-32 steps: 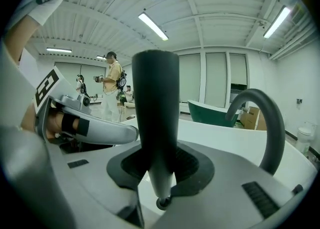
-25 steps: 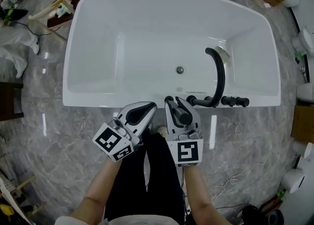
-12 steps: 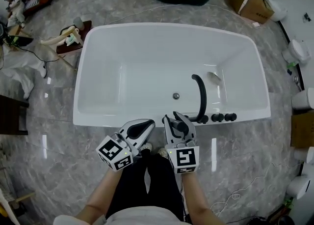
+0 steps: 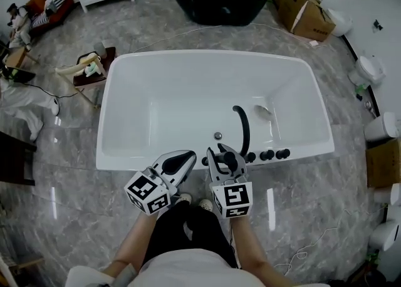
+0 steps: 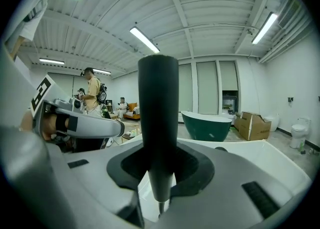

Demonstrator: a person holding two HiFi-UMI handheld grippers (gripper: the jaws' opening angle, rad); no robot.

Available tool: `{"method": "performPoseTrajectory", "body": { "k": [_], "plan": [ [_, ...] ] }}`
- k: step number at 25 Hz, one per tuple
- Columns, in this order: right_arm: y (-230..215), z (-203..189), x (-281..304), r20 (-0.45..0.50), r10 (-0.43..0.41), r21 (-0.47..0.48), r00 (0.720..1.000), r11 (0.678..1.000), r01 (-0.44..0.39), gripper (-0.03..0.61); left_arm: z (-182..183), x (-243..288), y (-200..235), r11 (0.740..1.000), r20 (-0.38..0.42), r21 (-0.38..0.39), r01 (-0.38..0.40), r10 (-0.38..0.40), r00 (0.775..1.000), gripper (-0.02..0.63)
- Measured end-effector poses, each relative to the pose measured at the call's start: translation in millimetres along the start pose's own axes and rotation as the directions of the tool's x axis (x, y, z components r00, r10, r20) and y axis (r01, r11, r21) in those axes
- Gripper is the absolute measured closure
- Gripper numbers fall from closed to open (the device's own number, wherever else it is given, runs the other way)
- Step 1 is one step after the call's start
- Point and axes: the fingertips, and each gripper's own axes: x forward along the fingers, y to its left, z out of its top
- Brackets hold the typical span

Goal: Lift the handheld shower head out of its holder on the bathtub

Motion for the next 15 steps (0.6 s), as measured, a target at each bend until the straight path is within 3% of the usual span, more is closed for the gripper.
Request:
{"method": "performPoseTrajectory", "body": {
  "k": [15],
  "plan": [
    [4.8,64.7,-15.2,0.026,0.074,-0.032,0.997,0.997,-0.073,0.465,41.4,1.9,-22.9,0.997,0.018,0.077,0.013,-0.015,1.000,0.594]
  ]
}}
